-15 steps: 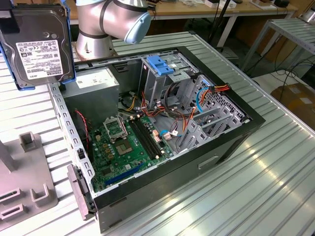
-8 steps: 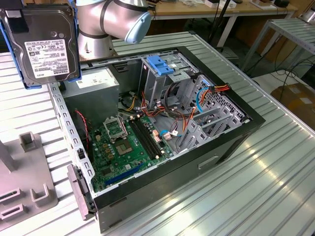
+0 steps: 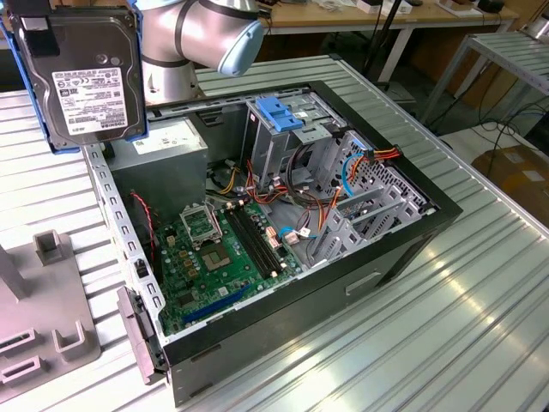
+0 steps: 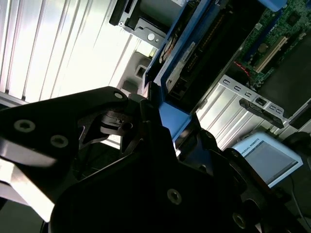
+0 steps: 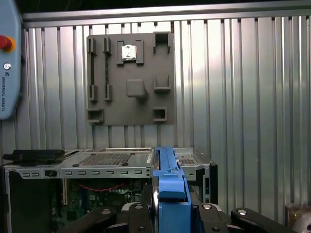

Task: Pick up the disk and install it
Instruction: 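Pick up the disk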

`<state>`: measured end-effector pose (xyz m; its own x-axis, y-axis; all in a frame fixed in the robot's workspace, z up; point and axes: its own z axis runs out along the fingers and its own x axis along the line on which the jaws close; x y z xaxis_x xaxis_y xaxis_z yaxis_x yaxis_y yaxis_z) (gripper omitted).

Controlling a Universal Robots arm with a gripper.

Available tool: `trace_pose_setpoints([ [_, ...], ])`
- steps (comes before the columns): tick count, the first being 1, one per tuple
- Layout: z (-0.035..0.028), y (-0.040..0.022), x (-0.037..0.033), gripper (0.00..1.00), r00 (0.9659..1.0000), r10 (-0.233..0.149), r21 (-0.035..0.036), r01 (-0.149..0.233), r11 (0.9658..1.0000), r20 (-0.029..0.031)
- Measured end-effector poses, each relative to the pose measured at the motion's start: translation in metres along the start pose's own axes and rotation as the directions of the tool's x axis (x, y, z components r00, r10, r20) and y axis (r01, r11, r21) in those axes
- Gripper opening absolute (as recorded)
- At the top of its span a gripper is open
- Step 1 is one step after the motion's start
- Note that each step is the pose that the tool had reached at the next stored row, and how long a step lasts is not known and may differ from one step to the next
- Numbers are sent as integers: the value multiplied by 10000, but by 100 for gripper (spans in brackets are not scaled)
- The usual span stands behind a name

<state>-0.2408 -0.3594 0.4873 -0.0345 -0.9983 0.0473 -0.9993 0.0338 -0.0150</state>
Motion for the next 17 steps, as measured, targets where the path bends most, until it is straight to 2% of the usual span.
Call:
trace_pose_setpoints([
  [11, 1, -121, -4, 37, 10000, 1, 0, -1, 10000, 0],
  [17, 3, -215, -7, 37, 10000, 0, 0, 0, 10000, 0],
])
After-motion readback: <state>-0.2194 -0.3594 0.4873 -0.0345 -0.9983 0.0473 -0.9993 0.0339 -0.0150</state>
